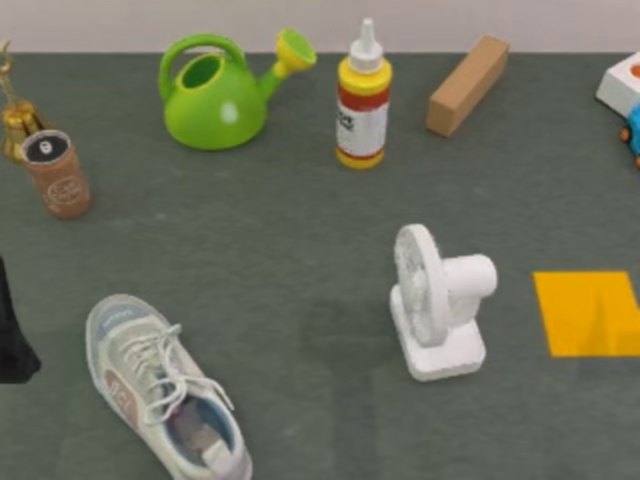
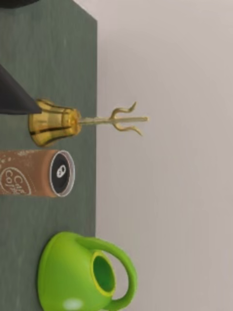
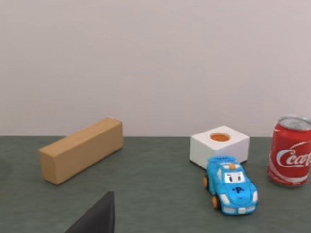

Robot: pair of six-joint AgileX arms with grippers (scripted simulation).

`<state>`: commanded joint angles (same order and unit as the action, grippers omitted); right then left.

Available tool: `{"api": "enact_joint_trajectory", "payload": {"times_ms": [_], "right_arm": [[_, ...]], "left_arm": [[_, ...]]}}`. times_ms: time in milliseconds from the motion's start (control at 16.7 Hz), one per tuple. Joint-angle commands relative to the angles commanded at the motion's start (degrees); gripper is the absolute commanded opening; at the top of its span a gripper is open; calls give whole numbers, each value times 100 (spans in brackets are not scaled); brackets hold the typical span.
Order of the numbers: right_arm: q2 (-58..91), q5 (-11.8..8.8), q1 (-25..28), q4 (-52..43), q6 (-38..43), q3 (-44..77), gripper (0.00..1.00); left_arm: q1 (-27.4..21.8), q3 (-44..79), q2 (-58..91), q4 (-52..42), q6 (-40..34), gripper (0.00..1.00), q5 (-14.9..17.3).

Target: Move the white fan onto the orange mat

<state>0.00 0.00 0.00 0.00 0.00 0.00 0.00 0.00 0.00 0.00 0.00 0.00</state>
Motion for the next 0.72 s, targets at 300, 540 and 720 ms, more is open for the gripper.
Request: {"api": "enact_joint_trajectory", "payload": {"times_ms": [300, 540, 720], "right_arm": [[355, -4, 142, -324, 74, 331, 100], [1677, 3, 587, -1358, 356, 1576, 100], [3185, 11, 1057, -2419, 683, 2973, 100]], "left_arm": [[0, 0, 0, 0, 0, 100, 0], [0, 0, 0, 0, 0, 100, 0], [0, 0, 0, 0, 0, 100, 0]]}}
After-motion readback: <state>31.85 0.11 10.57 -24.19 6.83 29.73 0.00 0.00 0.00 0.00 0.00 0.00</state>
